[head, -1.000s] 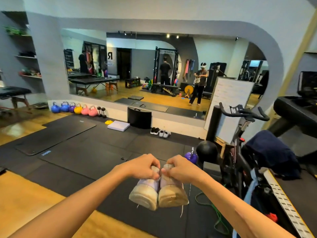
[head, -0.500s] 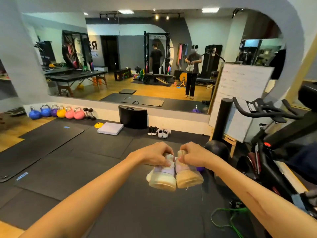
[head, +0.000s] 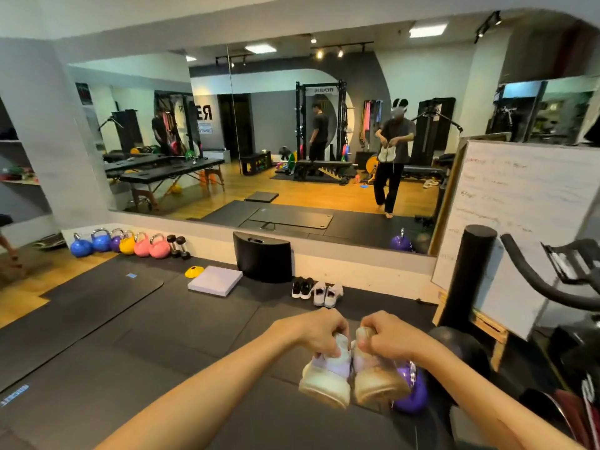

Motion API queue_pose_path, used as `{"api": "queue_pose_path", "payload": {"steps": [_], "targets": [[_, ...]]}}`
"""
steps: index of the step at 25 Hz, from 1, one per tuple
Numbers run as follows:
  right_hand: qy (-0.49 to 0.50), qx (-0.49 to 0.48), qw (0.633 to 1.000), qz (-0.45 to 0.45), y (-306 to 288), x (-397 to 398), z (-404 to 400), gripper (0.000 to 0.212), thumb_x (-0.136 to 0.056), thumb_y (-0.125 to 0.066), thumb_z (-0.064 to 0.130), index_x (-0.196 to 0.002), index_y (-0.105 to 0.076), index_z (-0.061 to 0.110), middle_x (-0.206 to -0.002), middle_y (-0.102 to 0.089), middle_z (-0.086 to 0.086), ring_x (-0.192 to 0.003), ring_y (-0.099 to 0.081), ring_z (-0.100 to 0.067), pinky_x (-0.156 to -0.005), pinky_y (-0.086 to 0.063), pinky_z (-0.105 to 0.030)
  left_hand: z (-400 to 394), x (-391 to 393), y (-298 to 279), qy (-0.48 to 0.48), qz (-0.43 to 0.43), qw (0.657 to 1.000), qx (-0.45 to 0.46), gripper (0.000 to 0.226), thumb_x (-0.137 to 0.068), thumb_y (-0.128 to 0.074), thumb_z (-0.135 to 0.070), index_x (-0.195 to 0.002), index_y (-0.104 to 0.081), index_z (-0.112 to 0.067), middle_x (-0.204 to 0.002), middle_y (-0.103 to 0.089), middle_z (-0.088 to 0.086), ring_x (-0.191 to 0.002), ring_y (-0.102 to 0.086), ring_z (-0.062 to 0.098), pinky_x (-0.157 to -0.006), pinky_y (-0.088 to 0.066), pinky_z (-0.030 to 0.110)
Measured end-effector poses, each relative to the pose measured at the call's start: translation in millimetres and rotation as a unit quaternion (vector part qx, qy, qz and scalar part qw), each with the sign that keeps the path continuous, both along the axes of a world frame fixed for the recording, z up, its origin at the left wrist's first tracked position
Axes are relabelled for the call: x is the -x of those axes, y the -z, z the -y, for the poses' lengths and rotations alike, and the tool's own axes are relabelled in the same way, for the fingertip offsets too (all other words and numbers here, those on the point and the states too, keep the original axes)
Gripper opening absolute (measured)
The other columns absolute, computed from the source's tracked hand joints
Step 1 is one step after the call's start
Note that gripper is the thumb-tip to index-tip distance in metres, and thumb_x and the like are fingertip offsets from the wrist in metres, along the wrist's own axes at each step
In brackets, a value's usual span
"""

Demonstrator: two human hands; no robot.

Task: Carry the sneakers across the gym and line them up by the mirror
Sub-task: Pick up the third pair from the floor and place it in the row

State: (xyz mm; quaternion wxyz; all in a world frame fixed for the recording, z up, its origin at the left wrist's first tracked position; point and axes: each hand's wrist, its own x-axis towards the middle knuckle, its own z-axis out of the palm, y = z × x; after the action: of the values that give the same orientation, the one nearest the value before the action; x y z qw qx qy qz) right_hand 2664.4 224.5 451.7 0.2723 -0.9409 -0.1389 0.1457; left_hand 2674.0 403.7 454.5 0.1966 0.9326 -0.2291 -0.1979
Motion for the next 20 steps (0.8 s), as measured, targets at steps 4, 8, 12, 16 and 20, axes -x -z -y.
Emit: {"api": "queue_pose_path", "payload": {"steps": [4, 8, 12, 16, 20], "targets": [[-0.010, 0.005, 1.000, -0.022, 1.5, -103.7, 13.9, 0.023, -0.074, -0.060, 0.019, -0.093, -0.064, 0.007, -0.086, -0.063, -0.003, -0.081, -0.057, -0.014, -0.071, -0.045, -0.031, 11.2, -103.1, 4.5, -0.010, -0.001, 1.000, -0.008, 0.018, -0.082, -0.063, -0.005, -0.099, -0.059, -0.008, -0.088, -0.063, 0.009, -0.073, -0.068, 0.029, -0.065, -0.056, 0.040], [0.005, -0.009, 1.000, -0.023, 9.1, -220.1, 20.6, 0.027, -0.072, -0.060, 0.019, -0.091, -0.062, 0.000, -0.081, -0.059, -0.004, -0.076, -0.052, -0.014, -0.069, -0.041, -0.032, 11.5, -220.1, 4.0, 0.000, -0.003, 1.000, 0.006, 0.014, -0.085, -0.063, -0.007, -0.096, -0.056, -0.013, -0.089, -0.060, 0.007, -0.058, -0.062, 0.020, -0.053, -0.052, 0.027], [0.029, -0.025, 0.999, -0.037, 16.5, -332.4, 16.4, 0.020, -0.075, -0.062, 0.017, -0.091, -0.065, 0.006, -0.081, -0.063, -0.002, -0.075, -0.056, -0.010, -0.068, -0.044, -0.028, 8.0, -341.7, 12.8, 0.010, -0.019, 1.000, 0.020, 0.022, -0.085, -0.064, -0.005, -0.107, -0.060, -0.004, -0.094, -0.059, 0.010, -0.070, -0.065, 0.026, -0.059, -0.057, 0.034], [0.050, -0.029, 0.996, -0.068, 17.7, -447.5, 16.6, 0.022, -0.073, -0.062, 0.019, -0.093, -0.066, 0.010, -0.088, -0.068, -0.005, -0.083, -0.061, -0.014, -0.073, -0.047, -0.031, 13.6, -464.2, 13.1, 0.020, -0.018, 1.000, 0.006, 0.026, -0.084, -0.064, -0.005, -0.109, -0.061, -0.003, -0.107, -0.064, 0.022, -0.080, -0.067, 0.033, -0.068, -0.058, 0.042], [0.072, -0.034, 0.993, -0.085, 30.9, -544.9, 27.0, 0.025, -0.070, -0.062, 0.022, -0.091, -0.064, 0.009, -0.089, -0.067, -0.008, -0.082, -0.060, -0.014, -0.071, -0.045, -0.031, 24.6, -564.4, 21.4, 0.015, -0.007, 1.000, -0.011, 0.031, -0.082, -0.064, -0.005, -0.112, -0.061, -0.002, -0.110, -0.064, 0.022, -0.081, -0.064, 0.033, -0.068, -0.055, 0.039]]}}
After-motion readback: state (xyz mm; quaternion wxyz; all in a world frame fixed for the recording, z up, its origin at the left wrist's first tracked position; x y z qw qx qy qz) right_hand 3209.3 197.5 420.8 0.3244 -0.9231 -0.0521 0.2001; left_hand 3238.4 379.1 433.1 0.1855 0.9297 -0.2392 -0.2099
